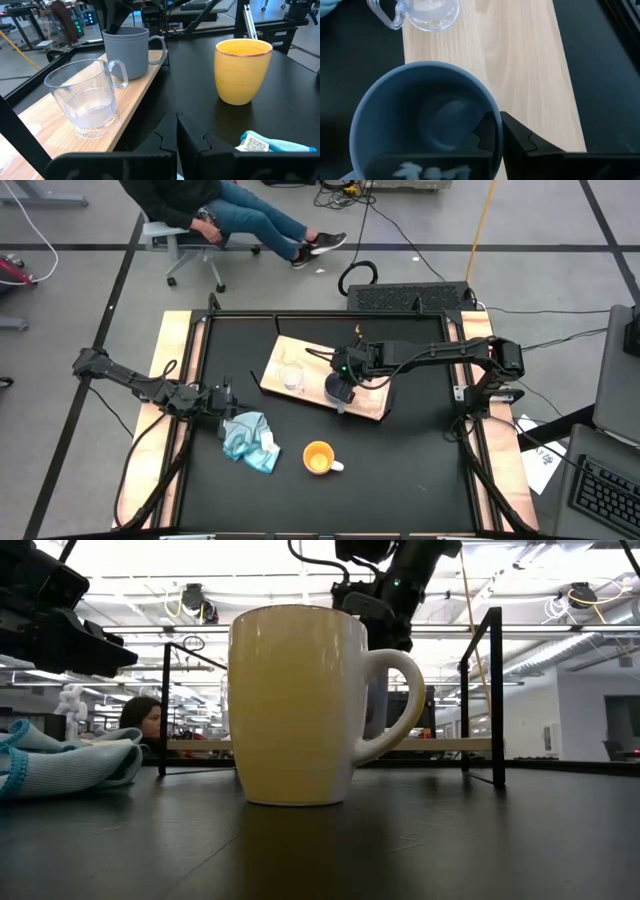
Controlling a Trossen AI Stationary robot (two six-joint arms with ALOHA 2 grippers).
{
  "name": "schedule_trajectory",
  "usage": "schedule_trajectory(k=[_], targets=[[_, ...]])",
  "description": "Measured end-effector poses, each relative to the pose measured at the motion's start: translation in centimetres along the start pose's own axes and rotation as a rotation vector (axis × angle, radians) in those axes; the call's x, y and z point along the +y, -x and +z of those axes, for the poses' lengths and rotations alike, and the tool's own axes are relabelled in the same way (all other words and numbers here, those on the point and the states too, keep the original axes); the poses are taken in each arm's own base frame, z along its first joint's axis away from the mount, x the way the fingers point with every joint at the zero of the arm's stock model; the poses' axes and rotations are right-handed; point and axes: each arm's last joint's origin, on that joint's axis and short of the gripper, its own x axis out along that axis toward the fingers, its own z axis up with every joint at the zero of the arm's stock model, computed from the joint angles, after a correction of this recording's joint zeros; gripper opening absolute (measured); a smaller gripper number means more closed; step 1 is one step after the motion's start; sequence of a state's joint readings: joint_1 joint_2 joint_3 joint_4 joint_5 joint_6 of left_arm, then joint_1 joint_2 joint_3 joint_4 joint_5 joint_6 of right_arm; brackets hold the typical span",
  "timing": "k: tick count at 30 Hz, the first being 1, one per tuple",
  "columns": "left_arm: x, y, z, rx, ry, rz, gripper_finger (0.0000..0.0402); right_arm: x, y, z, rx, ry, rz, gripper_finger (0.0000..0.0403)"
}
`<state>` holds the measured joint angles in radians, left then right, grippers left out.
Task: Stack small to large cups/mugs on shelf
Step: Put the gray mug on the shelf
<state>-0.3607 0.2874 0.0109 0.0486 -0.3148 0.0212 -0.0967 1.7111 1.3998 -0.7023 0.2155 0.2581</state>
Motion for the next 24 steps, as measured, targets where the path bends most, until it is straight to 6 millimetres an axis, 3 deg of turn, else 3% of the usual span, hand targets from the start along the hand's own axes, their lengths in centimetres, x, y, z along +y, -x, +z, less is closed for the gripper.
schedule_trajectory(k=[24], targets=[[0.01, 0.00, 0.00, 0.000, 0.004, 0.001, 0.0003, 0.03, -0.03, -0.11, 0.015, -0.041, 0.007, 0.0022]])
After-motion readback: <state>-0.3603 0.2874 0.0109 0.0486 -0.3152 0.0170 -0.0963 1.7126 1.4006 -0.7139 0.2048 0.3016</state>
